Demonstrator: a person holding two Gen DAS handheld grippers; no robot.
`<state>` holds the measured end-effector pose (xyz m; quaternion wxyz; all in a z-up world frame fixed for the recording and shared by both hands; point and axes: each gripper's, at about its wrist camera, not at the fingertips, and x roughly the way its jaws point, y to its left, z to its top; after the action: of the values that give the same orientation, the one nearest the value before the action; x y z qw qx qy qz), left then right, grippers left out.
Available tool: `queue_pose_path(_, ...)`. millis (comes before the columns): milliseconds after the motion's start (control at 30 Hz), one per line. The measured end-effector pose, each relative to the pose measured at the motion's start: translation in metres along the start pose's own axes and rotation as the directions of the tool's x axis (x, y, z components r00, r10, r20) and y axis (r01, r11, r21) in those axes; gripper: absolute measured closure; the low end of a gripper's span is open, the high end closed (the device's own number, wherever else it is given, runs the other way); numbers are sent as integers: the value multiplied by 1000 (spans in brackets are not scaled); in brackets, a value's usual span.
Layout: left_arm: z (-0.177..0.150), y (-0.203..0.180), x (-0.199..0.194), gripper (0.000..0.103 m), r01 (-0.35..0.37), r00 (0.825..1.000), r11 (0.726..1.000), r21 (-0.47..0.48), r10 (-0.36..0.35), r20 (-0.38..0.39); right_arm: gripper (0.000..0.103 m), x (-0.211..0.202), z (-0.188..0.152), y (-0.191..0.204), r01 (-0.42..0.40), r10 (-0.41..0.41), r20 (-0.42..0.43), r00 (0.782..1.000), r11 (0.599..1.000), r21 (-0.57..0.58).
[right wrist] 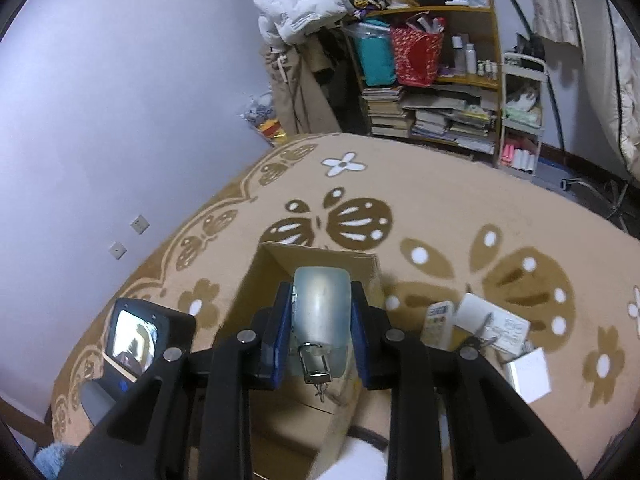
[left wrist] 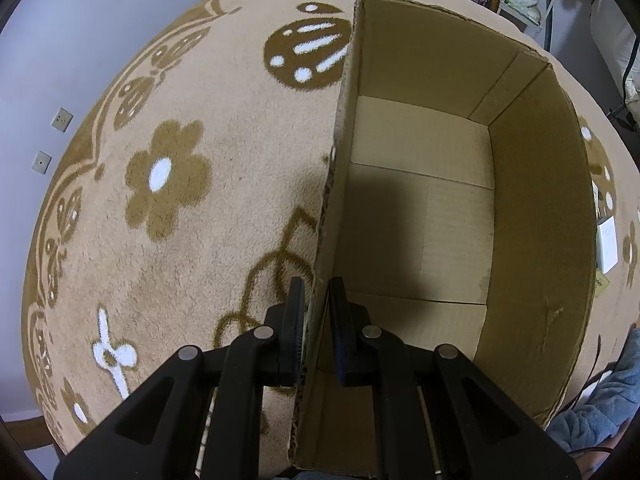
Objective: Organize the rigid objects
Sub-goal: 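Carry the pale round case into the box with the right tool and release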
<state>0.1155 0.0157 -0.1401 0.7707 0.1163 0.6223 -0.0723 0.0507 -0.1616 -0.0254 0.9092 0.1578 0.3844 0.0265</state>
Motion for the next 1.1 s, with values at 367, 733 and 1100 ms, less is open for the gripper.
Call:
queue_pose_path(367,2,4,4,92,24,1000,1000,-4,-24,-10,74,37,-19,5,-49,51,-52,997,998,30)
queue_pose_path(733,1,4,2,92,21,1000,1000,11,-21,-4,74,58,-46,1,-7,14,-127,992,998,55)
queue_pose_path(1100,2,16,2,92,25,1000,999,-35,-26,-6,73,58,-57,4,-3,8,-136,991,999,35)
